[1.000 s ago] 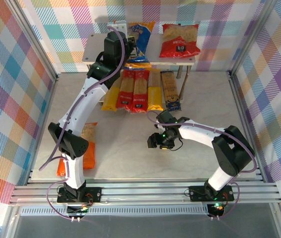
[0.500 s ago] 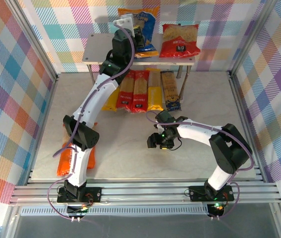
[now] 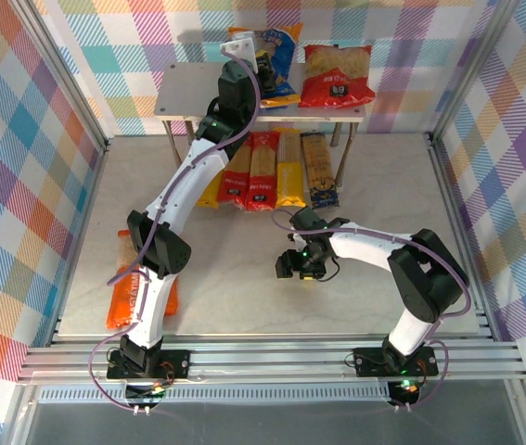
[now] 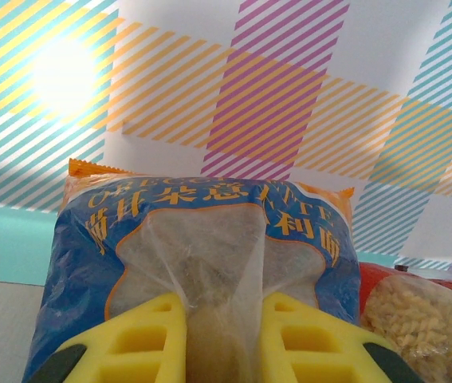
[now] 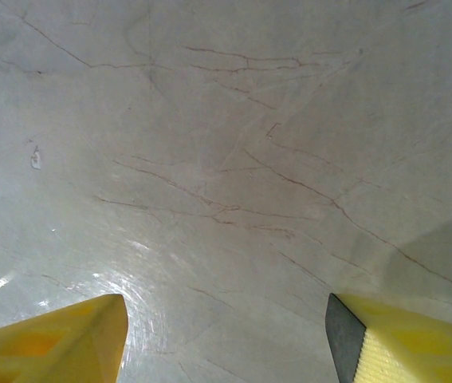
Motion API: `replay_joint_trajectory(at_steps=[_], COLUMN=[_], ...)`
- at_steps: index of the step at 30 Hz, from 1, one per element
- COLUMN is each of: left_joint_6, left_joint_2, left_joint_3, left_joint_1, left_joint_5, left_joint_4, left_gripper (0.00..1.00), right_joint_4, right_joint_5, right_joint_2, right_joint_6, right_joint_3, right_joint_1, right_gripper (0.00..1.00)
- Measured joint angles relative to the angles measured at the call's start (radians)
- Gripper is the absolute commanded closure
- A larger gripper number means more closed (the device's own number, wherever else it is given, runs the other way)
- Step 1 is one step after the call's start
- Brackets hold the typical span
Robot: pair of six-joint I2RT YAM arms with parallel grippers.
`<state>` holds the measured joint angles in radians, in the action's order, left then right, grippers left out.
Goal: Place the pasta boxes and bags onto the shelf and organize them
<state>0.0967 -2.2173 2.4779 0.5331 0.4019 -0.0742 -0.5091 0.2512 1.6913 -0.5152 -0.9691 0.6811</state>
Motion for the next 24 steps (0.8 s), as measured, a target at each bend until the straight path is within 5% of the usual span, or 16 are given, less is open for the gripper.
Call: replay_joint_trajectory(at_steps=[6,14,15,16,24], left_joint_6=[0.007,0.012,0.010,0.005,-0.028], left_joint_2=[0.000,0.017,0.022,0.029,0.132], left_joint_3=[-0.057,-0.129,-0.138,-0.151,-0.325], left_joint_1=[0.000,-0.002,-0.002,-0.002,-0.002], left_joint_5=[-0.003,-0.023,-0.026,-0.031,-0.052], left_joint_4=[0.075,0.157,0.160,0.163,0.230], left_gripper=[0.85,0.36,0.20,0.15,0.13], right_joint_4=[0.000,0.000,-0.001,0.000,0.000], right_joint_5=[0.000,0.000,0.000,0.000,0.001], right_joint_2=[0.008,0.008,0.008,0.008,0.008], right_joint_6=[0.000,0.000,0.000,0.000,-0.001], right_joint_3=[0.000,0.000,0.000,0.000,0.000], right_joint_1=[0.000,0.000,0.000,0.000,0.000], right_gripper=[0.31,0.31,0.31,0.31,0.31])
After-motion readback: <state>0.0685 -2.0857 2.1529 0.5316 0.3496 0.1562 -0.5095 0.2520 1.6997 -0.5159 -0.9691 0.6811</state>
